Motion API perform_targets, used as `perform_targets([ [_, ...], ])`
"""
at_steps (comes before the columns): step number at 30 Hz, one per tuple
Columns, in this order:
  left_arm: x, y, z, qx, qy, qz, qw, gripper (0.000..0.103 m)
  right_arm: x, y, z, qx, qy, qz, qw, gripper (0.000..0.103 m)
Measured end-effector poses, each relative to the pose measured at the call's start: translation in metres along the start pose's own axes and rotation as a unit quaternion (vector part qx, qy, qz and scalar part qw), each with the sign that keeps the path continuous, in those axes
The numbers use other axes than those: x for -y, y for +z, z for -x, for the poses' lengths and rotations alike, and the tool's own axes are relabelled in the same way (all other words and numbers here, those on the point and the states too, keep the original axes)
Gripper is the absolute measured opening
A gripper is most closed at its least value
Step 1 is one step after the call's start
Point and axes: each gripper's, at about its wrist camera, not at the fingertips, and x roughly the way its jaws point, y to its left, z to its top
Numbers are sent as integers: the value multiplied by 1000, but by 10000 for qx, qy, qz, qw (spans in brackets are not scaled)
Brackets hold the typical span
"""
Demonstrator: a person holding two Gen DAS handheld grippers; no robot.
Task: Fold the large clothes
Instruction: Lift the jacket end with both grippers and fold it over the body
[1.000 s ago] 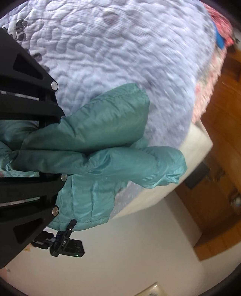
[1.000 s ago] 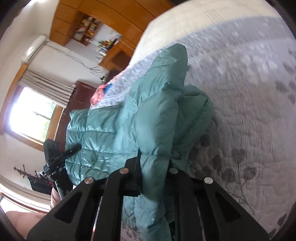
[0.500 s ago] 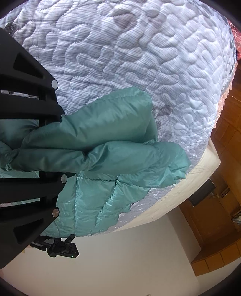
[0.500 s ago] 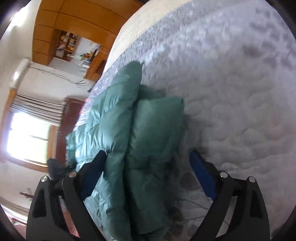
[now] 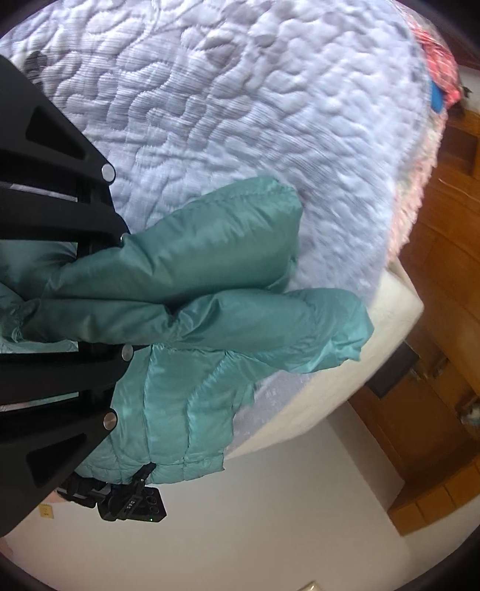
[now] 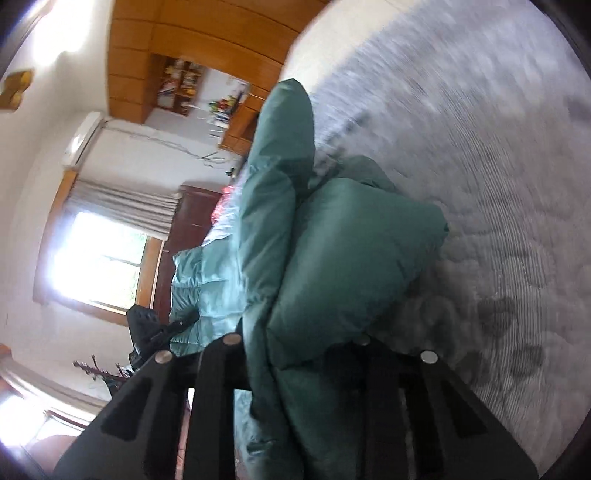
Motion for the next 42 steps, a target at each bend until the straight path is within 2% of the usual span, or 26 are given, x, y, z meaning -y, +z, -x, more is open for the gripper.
perform_targets([
  [8, 56, -15, 65, 441, -362, -459, 9973, 15, -80, -39, 85, 484, -35, 729, 9962, 20],
  [13, 70, -40, 103, 567, -513, -691, 9947, 15, -94, -78, 120, 596, -77, 778, 9952, 20],
  [15, 71, -52, 111, 536, -510, -746, 9945, 15, -95, -86, 120, 564, -116, 651, 9962, 20],
  [20, 54, -79, 95, 210, -357, -657, 9970, 16, -69, -116, 113, 350, -313, 248, 9986, 20],
  [24, 34, -100, 63, -188, -20, -667, 9976, 17, -36, -137, 99, 140, -505, -182, 9985, 21],
  [27, 11, -112, 36, -396, 298, -591, 9970, 19, -9, -148, 87, -9, -821, -419, 9957, 22],
  [29, -4, -118, 23, -475, 378, -497, 9969, 24, 13, -154, 78, -122, -921, -641, 9936, 23],
  [32, -21, -124, 11, -457, 290, -361, 9979, 31, 34, -160, 69, -122, -660, -922, 9935, 27],
  [35, -28, -129, 9, -448, 304, -284, 9981, 33, 45, -160, 64, -73, -467, -1084, 9930, 28],
  [38, -25, -134, 6, -435, 478, -357, 9973, 37, 45, -159, 62, -120, -458, -1087, 9929, 30],
  [40, -24, -134, 9, -420, 557, -305, 9971, 40, 41, -157, 66, -170, -596, -1066, 9924, 35],
  [41, -24, -134, 11, -411, 576, -258, 9972, 40, 39, -156, 69, -171, -682, -1060, 9919, 43],
  [42, -23, -134, 18, -394, 652, -201, 9969, 44, 34, -156, 74, -162, -806, -1005, 9915, 46],
])
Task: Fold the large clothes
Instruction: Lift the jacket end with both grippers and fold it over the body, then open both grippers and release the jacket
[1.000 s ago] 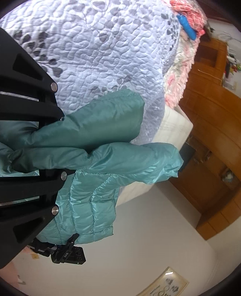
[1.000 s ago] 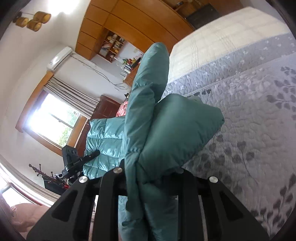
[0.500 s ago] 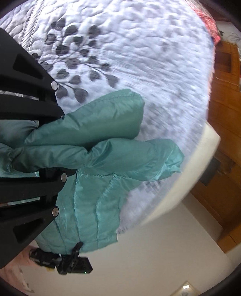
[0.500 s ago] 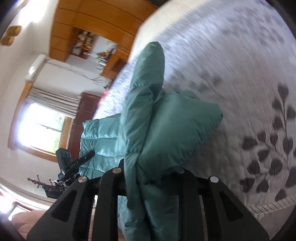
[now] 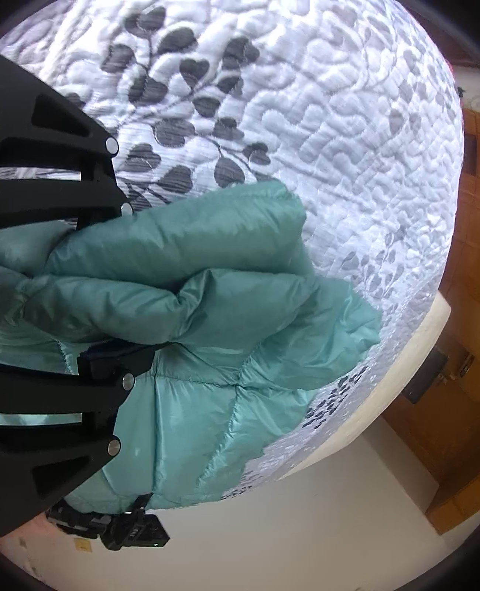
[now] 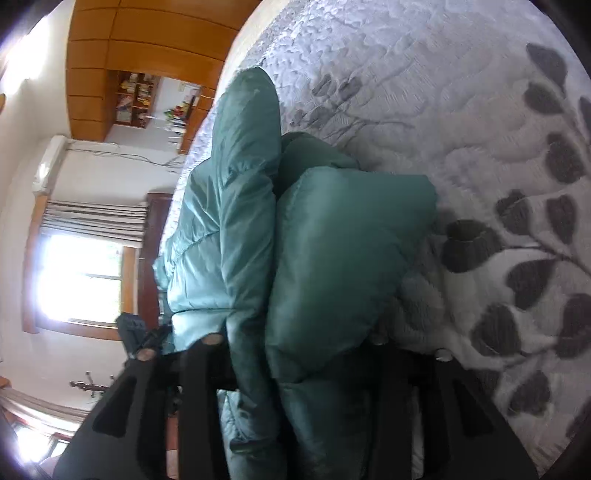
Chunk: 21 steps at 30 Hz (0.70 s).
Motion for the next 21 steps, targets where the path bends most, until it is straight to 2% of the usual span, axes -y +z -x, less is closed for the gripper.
perform_targets([
  [4, -1, -3, 33, 205, 225, 139, 9994, 48, -30, -12, 32, 234, -872, 430, 9950, 49],
  [8, 2, -6, 77, 668, 680, 111, 9954, 48, -72, -32, 67, 559, -1610, 1009, 9802, 49],
  [11, 24, -14, 102, 915, 935, -232, 9911, 48, -103, -52, 74, 541, -1569, 1468, 9751, 48],
  [15, 62, -32, 99, 812, 758, -675, 9915, 48, -131, -75, 58, 262, -1571, 1784, 9710, 48],
  [18, 78, -48, 79, 586, 721, -902, 9916, 48, -128, -82, 44, 95, -1628, 1866, 9688, 47],
  [21, 79, -60, 56, 326, 834, -980, 9912, 48, -104, -83, 28, -98, -1764, 1662, 9701, 46],
])
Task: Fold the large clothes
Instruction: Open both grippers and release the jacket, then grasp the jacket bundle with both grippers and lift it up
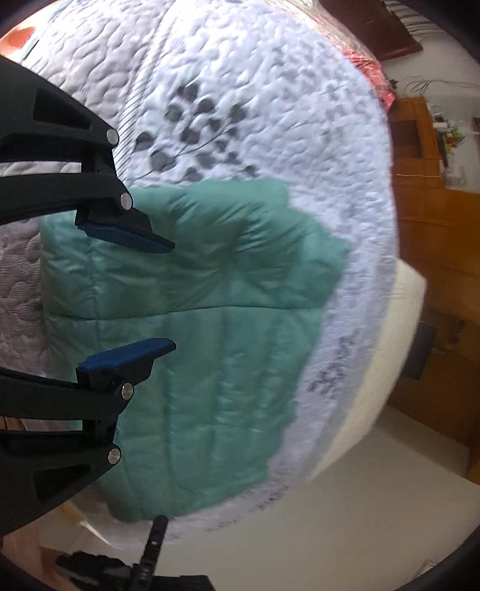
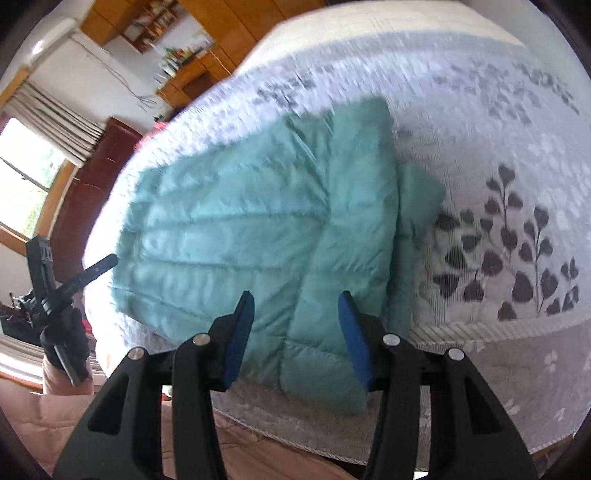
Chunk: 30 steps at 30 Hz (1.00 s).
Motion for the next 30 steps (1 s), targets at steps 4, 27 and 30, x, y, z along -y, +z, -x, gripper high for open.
perform_targets([
  [4, -6, -13, -28, -197, 101, -86, 9997, 47, 22, -9, -22, -168, -149, -221, 9995, 42],
  [27, -85, -22, 21, -185, -347, 1119, 9929, 72, 15, -26, 1, -130, -396, -156, 9990, 43],
  [30, -92, -30, 1, -367, -736, 1398, 9868, 73, 17, -28, -6, -234, -485, -154, 9984, 43],
])
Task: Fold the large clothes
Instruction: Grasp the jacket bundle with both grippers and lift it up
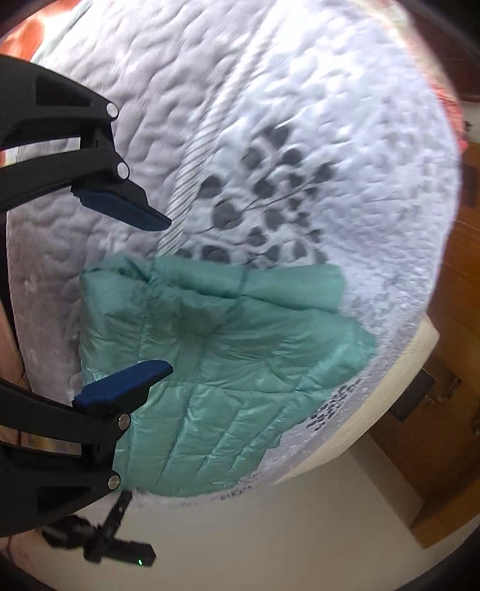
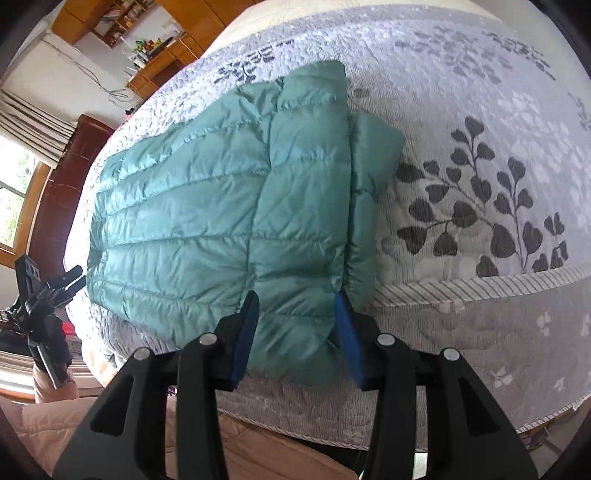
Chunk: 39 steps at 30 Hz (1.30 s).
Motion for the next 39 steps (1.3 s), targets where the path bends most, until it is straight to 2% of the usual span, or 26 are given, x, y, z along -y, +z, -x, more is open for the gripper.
perform_targets([
  [5, -8, -12, -24, -305, -286, 271, 9988, 73, 1, -2, -9, -219, -289, -22, 9993, 43],
  [7, -6, -14, -34, -440, -511, 336, 9972, 69, 2, -1, -13, -271, -367, -32, 9990, 41],
  [8, -5, -15, -39, -530, -582, 379, 9962, 61, 3, 0, -16, -330, -418, -44, 9986, 41],
  [9, -3, -16, -42, -553, -580, 382, 9961, 58, 5, 0, -19, -370, -454, -46, 9983, 41],
  [11, -1, -18, -45, -549, -645, 445, 9954, 40, 6, 2, -26, -470, -526, -67, 9975, 41],
  [13, -1, -19, -45, -532, -744, 535, 9944, 30, 5, 3, -34, -580, -571, -125, 9966, 41],
  [17, 21, -21, -33, -365, -475, 375, 9975, 17, -3, 3, -47, -720, -817, -51, 9940, 42],
  [19, 47, -21, -20, -200, -167, 13, 9997, 16, -9, 3, -55, -762, -908, -41, 9929, 42],
  [21, 78, -21, -8, -45, 214, -529, 9984, 15, -14, 3, -61, -779, -985, -26, 9921, 42],
  [25, 130, -27, 11, 123, 654, -1487, 9866, 15, -24, 2, -70, -780, -1126, 33, 9906, 41],
  [27, 151, -31, 16, 167, 791, -1942, 9776, 15, -27, 2, -70, -774, -1177, 63, 9900, 41],
  [30, 181, -41, 19, 153, 975, -2664, 9588, 15, -31, 3, -73, -768, -1188, 49, 9899, 41],
  [33, 201, -43, 13, 10, 862, -3065, 9480, 15, -37, 4, -75, -771, -1192, 22, 9899, 41],
  [39, 242, -49, 2, -169, 496, -3490, 9357, 15, -43, 9, -73, -776, -1261, 17, 9890, 40],
])
